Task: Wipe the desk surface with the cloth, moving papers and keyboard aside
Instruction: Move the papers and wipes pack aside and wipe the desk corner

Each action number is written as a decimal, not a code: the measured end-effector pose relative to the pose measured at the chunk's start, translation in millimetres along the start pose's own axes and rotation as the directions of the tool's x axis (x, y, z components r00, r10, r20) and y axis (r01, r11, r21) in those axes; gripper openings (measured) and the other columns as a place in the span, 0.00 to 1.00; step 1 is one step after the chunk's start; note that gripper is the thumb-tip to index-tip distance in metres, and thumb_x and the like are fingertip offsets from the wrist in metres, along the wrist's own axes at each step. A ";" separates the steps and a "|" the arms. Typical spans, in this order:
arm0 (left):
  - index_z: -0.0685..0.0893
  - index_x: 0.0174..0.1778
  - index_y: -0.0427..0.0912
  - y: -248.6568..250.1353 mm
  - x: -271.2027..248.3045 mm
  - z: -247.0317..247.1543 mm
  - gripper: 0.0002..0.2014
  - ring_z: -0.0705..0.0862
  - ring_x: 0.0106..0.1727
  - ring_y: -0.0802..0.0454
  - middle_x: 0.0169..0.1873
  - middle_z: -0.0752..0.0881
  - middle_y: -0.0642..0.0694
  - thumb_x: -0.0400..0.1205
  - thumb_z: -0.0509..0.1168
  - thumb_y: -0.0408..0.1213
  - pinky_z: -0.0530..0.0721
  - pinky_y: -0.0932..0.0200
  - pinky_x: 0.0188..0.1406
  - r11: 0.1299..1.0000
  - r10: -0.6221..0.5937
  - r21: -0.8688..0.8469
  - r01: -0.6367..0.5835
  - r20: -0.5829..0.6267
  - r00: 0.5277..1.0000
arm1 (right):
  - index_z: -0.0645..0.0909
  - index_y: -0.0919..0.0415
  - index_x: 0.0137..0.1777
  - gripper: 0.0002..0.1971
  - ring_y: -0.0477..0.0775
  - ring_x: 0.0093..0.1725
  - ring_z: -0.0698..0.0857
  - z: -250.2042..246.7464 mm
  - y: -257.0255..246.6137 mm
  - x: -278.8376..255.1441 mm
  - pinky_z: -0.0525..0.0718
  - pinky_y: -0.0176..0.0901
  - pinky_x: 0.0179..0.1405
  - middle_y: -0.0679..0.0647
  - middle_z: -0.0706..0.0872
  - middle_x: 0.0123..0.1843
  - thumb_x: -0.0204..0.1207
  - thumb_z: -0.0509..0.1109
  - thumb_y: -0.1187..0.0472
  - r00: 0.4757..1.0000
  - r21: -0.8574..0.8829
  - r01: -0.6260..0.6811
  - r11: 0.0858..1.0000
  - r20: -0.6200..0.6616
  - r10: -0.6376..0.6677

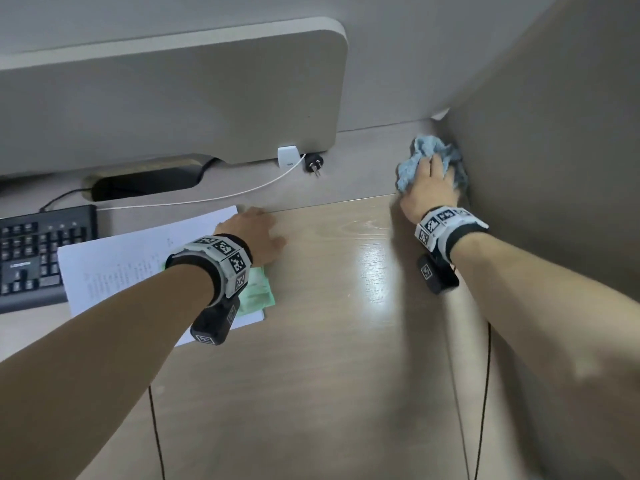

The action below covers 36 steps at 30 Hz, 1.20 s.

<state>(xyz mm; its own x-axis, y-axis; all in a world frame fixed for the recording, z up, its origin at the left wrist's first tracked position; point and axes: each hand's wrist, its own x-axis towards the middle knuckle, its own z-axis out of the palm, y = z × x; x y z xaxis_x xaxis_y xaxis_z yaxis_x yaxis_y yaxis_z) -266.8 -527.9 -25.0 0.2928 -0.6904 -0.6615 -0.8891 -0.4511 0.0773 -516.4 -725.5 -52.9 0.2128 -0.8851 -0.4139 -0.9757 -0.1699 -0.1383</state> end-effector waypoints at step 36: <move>0.71 0.70 0.44 -8.6 -3.9 15.9 0.24 0.66 0.78 0.36 0.78 0.67 0.42 0.82 0.46 0.52 0.72 0.33 0.70 0.986 0.113 0.131 -0.108 -0.030 0.993 | 0.57 0.51 0.86 0.32 0.66 0.87 0.49 107.2 19.7 -238.1 0.53 0.72 0.82 0.49 0.53 0.88 0.82 0.62 0.56 0.974 0.029 0.225 0.974 -0.004 -0.225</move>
<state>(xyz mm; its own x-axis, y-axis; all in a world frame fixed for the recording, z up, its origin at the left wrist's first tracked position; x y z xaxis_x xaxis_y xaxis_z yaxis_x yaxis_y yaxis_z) -265.8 -512.3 -35.0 0.2011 -0.7532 -0.6263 -0.9538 -0.2962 0.0500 -580.7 -471.6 -53.5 0.4266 -0.8259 -0.3686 -0.9010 -0.3522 -0.2535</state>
